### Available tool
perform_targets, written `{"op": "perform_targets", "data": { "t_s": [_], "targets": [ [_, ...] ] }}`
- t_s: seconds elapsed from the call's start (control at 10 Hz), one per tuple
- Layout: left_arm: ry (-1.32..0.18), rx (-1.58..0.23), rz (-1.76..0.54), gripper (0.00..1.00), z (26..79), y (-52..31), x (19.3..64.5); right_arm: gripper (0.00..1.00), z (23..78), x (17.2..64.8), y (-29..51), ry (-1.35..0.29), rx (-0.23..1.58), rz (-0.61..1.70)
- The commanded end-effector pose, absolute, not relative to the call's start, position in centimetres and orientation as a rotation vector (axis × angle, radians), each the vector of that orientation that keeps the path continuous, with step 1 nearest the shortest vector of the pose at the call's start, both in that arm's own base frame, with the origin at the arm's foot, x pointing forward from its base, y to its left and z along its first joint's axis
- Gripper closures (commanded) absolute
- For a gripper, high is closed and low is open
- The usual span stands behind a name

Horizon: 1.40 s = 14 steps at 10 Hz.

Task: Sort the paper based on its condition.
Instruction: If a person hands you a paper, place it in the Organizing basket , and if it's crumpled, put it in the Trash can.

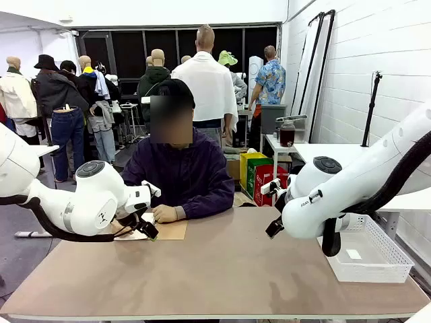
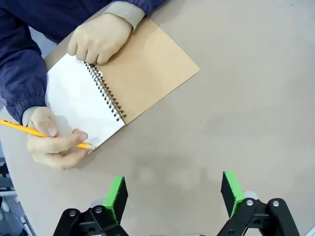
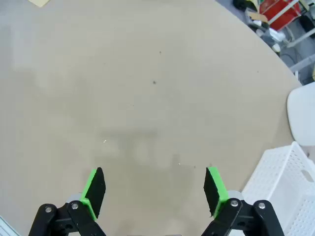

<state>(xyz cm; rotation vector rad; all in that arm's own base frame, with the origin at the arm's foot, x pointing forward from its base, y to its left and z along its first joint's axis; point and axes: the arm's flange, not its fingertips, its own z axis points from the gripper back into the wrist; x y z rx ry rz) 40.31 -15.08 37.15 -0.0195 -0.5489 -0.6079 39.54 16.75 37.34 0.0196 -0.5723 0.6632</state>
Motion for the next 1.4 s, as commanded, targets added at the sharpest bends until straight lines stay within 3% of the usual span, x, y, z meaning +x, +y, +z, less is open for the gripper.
{"op": "perform_targets", "data": {
  "t_s": [0.0,1.3],
  "targets": [
    [-0.549,-0.020,-0.608,0.00,37.16,-15.09,40.31,0.00,37.34,39.54,16.76,-0.572,0.020,0.663],
    [-0.549,-0.019,-0.611,0.00,37.15,-15.21,40.27,0.00,37.34,39.53,16.77,-0.572,0.019,0.664]
  ]
}}
